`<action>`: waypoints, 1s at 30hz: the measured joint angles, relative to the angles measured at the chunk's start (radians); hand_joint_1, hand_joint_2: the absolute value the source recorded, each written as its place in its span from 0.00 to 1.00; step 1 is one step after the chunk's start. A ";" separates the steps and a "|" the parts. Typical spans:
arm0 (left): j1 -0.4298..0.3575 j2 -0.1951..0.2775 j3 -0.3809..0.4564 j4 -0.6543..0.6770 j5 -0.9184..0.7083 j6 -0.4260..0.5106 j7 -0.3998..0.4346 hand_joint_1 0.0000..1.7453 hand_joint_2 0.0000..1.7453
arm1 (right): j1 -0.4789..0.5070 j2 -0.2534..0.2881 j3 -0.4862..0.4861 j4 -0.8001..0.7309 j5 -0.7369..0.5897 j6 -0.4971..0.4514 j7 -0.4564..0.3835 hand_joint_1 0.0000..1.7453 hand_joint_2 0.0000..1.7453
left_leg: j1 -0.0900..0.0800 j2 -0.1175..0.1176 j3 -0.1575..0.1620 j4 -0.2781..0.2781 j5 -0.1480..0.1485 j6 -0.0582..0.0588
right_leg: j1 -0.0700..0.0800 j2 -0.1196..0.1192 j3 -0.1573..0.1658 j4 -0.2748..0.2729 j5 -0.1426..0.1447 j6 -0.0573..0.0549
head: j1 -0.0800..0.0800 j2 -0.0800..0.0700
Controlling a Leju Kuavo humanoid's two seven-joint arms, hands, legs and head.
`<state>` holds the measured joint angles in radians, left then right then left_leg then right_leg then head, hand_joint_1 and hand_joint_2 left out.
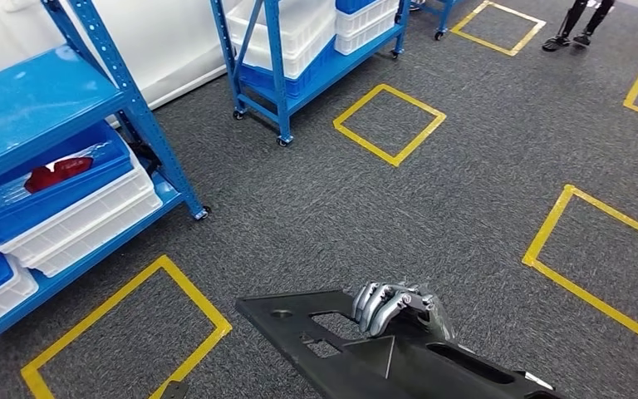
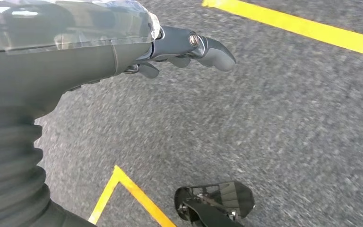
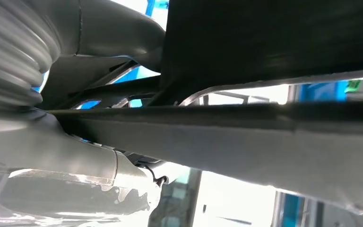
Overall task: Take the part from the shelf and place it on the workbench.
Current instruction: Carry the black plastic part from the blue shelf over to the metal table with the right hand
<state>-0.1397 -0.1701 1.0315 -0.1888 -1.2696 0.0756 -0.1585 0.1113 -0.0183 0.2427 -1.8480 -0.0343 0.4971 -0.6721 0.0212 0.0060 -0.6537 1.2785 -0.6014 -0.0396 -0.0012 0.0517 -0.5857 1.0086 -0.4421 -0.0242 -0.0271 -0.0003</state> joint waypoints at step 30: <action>0.024 0.037 -0.009 -0.001 -0.013 -0.003 -0.011 0.00 1.00 | 0.100 0.045 -0.027 -0.014 0.010 0.006 0.003 0.71 1.00 | -0.001 0.001 0.012 0.016 -0.038 0.002 | -0.002 -0.010 -0.019 0.015 0.003 0.002 | 0.000 0.000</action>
<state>-0.1162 -0.1329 1.0221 -0.1896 -1.2822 0.0731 -0.1697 0.2117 0.0264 0.2156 -1.8621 -0.0243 0.5032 -0.6689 0.0204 0.0073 -0.6417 1.2941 -0.6391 -0.0380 -0.0034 0.0417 -0.6049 1.0235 -0.4389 -0.0223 -0.0273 -0.0003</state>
